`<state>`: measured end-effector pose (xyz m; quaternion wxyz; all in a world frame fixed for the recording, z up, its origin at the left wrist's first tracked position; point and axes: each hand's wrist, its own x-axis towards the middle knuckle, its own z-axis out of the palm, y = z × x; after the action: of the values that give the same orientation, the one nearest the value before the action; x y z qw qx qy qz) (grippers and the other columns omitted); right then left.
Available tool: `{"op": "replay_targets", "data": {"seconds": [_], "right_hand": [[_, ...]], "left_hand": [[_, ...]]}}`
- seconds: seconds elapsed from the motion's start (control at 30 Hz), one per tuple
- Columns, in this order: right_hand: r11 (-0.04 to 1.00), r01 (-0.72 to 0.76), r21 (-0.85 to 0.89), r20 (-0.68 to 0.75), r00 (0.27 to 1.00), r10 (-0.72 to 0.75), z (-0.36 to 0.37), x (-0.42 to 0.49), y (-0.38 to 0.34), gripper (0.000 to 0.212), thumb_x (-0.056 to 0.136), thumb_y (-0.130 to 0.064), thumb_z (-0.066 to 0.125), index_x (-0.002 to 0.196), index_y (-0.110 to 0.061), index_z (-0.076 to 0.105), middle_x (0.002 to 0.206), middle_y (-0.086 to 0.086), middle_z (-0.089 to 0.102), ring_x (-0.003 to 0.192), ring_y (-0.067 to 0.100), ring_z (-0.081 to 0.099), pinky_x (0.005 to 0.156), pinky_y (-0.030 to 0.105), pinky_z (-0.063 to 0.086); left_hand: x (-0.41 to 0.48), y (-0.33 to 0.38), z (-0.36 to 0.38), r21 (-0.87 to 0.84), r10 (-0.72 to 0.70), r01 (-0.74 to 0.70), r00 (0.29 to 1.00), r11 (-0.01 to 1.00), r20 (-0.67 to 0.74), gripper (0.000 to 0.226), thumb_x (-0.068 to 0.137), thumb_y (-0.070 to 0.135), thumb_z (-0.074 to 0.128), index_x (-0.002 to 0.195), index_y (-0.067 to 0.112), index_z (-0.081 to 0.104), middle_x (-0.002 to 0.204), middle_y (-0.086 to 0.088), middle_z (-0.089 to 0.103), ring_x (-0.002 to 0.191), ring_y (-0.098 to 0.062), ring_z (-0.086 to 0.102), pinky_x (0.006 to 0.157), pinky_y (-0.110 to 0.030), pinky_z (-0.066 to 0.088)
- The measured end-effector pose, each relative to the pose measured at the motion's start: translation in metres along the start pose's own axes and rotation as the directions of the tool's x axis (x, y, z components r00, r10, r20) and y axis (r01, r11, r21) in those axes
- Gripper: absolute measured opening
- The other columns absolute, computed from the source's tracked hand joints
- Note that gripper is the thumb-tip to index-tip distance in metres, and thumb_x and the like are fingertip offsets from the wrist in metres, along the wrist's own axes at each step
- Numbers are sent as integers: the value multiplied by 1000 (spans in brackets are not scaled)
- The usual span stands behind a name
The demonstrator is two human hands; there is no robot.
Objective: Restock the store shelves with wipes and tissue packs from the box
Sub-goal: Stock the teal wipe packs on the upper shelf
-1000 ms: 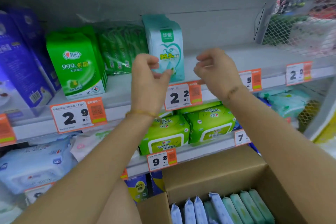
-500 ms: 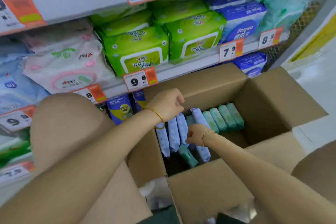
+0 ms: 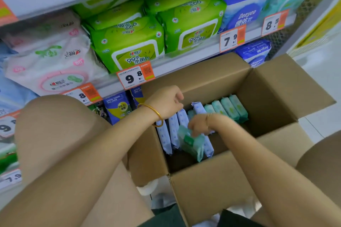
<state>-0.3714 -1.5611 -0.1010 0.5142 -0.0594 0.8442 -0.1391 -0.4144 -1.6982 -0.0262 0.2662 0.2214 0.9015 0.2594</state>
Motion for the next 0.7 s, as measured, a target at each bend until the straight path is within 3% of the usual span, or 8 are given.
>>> {"op": "replay_targets", "data": {"seconds": [0.03, 0.1, 0.17, 0.23, 0.3, 0.43, 0.5, 0.7], "right_hand": [[979, 56, 196, -49, 998, -47, -17, -20, 2, 30, 95, -14, 48, 66, -21, 45, 70, -3, 48, 70, 21, 54, 67, 26, 48], [777, 192, 600, -174, 979, -107, -41, -61, 7, 25, 94, -5, 47, 75, -20, 55, 68, -5, 63, 64, 10, 62, 62, 20, 51], [572, 292, 766, -275, 954, -119, -53, -92, 16, 23, 93, 0, 45, 85, -15, 59, 64, -6, 71, 60, 6, 68, 60, 22, 57], [487, 359, 796, -352, 930, -110, -59, -111, 22, 21, 93, 0, 43, 86, -12, 60, 63, -3, 72, 59, 7, 69, 60, 24, 59], [451, 425, 785, -435, 896, -88, -62, -122, 25, 22, 92, 0, 42, 87, -11, 60, 63, -3, 72, 57, 8, 69, 56, 25, 59], [375, 501, 780, -525, 850, -45, -63, -131, 25, 21, 91, -1, 41, 97, -7, 60, 69, 0, 73, 59, 12, 70, 50, 27, 57], [330, 525, 785, -547, 837, -30, -64, -132, 26, 23, 91, -2, 40, 100, -7, 61, 74, 2, 73, 61, 13, 70, 50, 28, 58], [184, 598, 780, -618, 783, 75, -67, -139, 14, 19, 93, -6, 41, 83, -10, 56, 60, 0, 71, 53, 13, 68, 52, 31, 58]], "left_hand": [[0, 1, 0, 11, 1, -1, 1000, 1000, 10, 25, 89, 11, 53, 113, 9, 57, 102, -6, 64, 94, -18, 59, 78, -24, 42], [-1, 3, -2, 6, 16, -17, 1000, 1000, 19, 23, 90, 12, 52, 112, 7, 59, 100, -7, 59, 93, -20, 55, 81, -25, 43], [-4, 8, -5, -56, 27, -27, 1000, 998, -2, 16, 94, 19, 49, 103, 9, 57, 96, -8, 50, 89, -18, 50, 80, -30, 44], [-7, 14, -8, -127, 36, -41, 999, 991, -39, 20, 97, 26, 44, 101, 9, 55, 98, -12, 53, 91, -23, 54, 86, -37, 49], [-12, 18, -9, -238, 31, -42, 998, 970, -51, 31, 97, 29, 44, 114, 7, 57, 111, -9, 59, 104, -23, 57, 94, -40, 48], [-21, 18, -10, -396, 105, -117, 993, 911, -52, 34, 91, 19, 57, 123, 7, 53, 114, 1, 59, 103, -9, 55, 81, -13, 47], [-24, 16, -12, -458, 130, -147, 989, 877, -68, 34, 89, 11, 60, 122, 7, 53, 109, 2, 60, 97, -4, 58, 77, -8, 47], [-35, 20, -29, -534, 159, -147, 987, 833, -23, 10, 87, 9, 60, 96, 12, 63, 93, 2, 69, 82, -5, 65, 80, -23, 54]]}}
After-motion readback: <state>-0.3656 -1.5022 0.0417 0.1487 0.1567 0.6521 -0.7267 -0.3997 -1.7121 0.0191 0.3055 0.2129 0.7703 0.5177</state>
